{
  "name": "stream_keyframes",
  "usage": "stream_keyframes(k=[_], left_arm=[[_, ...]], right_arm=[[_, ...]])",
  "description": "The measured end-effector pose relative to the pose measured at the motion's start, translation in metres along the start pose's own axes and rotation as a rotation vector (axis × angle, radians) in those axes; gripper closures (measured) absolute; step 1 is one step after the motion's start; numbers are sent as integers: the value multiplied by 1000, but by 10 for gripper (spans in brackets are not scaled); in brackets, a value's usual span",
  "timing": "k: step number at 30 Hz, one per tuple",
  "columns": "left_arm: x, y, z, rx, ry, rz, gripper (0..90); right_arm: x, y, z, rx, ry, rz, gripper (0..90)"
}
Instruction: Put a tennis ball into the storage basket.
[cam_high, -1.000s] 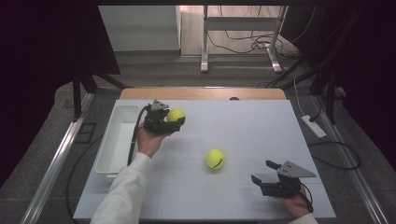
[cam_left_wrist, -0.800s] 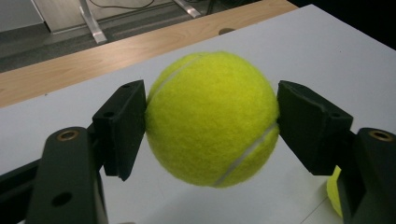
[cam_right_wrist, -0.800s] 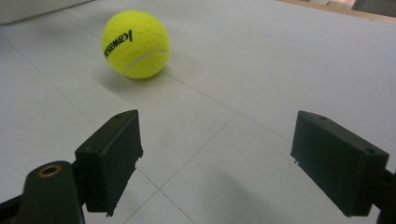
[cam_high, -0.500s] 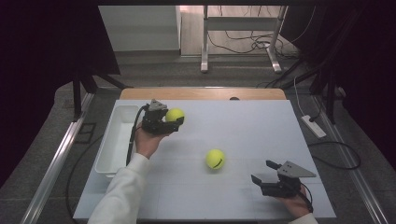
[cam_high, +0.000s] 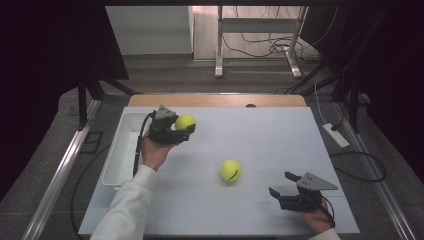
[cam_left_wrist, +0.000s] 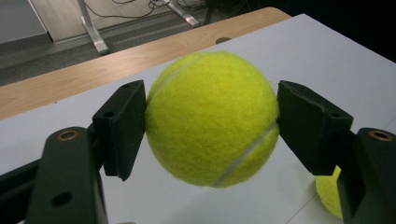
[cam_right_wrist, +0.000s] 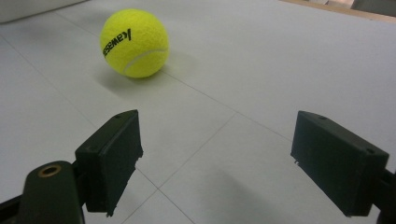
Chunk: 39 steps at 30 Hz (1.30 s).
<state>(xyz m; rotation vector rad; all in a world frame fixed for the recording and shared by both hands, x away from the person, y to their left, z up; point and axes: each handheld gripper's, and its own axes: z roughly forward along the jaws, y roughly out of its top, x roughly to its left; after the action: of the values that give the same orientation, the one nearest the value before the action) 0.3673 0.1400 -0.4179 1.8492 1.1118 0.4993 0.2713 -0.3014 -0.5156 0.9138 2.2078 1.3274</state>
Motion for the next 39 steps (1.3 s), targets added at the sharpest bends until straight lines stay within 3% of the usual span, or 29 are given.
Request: stream_keyframes(k=[9,39], left_arm=[[-2,3,-5,-6,-3,13,281],[12,4,-35,-25,42,2,281]], right_arm=[[0,0,0,0,0,0,156],[0,0,0,1,-8,1,156]])
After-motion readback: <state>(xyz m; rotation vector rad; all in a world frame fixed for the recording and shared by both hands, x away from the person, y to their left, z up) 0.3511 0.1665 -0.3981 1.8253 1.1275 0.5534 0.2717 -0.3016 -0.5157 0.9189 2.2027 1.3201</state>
